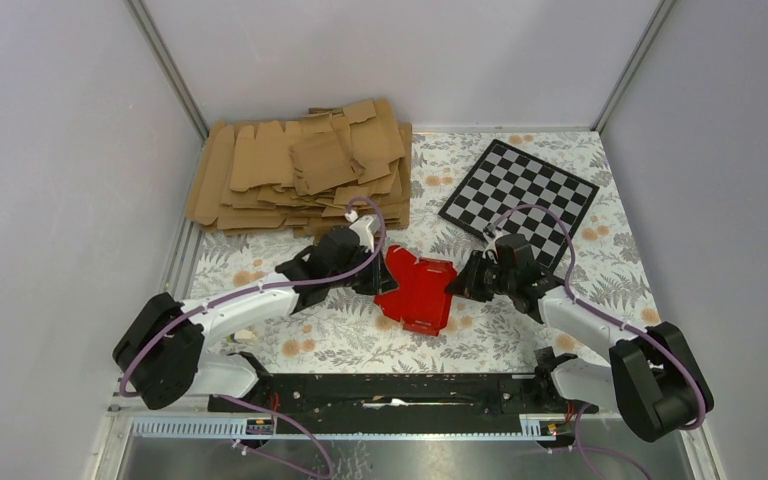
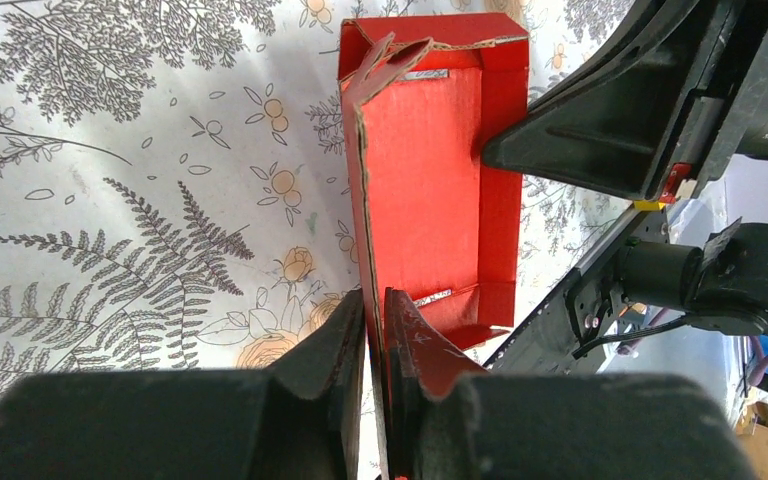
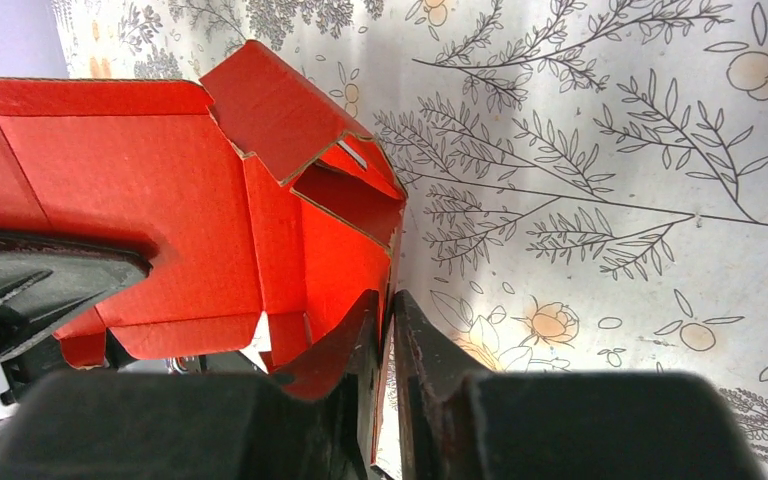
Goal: Fold the paper box
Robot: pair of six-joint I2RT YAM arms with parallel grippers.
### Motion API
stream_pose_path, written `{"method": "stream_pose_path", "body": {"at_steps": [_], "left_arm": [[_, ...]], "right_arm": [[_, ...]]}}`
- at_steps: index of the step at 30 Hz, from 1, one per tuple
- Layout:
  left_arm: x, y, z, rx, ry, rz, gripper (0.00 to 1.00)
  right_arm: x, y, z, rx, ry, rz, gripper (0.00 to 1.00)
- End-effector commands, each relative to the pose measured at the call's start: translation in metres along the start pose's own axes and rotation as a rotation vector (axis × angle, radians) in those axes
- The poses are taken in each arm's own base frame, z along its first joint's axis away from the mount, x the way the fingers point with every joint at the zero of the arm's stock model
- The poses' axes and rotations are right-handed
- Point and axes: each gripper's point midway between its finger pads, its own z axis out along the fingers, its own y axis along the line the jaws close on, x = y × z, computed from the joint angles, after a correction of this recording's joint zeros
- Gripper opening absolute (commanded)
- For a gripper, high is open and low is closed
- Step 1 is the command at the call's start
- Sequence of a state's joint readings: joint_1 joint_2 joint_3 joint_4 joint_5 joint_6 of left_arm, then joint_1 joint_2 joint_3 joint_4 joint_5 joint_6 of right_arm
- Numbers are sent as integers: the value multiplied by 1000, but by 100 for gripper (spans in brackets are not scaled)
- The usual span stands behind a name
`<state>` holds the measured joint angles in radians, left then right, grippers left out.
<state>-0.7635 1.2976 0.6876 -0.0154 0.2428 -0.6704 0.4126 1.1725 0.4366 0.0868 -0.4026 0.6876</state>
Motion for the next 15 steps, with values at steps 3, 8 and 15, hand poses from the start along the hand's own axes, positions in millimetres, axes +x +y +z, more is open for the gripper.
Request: {"method": "stream_pose_path", "body": {"at_steps": [3,8,15], "left_arm": [[-6,-22,7,59,-13,30,12],[-4,-27,10,66,-6,40,12],[-3,-27,15,38,5,62,12]], "right_arm": [[-10,18,7,-42,-8,-10,20],[-9,9,15,15,5,-9,25],[-3,-5,30,115,92,-12,33]]}}
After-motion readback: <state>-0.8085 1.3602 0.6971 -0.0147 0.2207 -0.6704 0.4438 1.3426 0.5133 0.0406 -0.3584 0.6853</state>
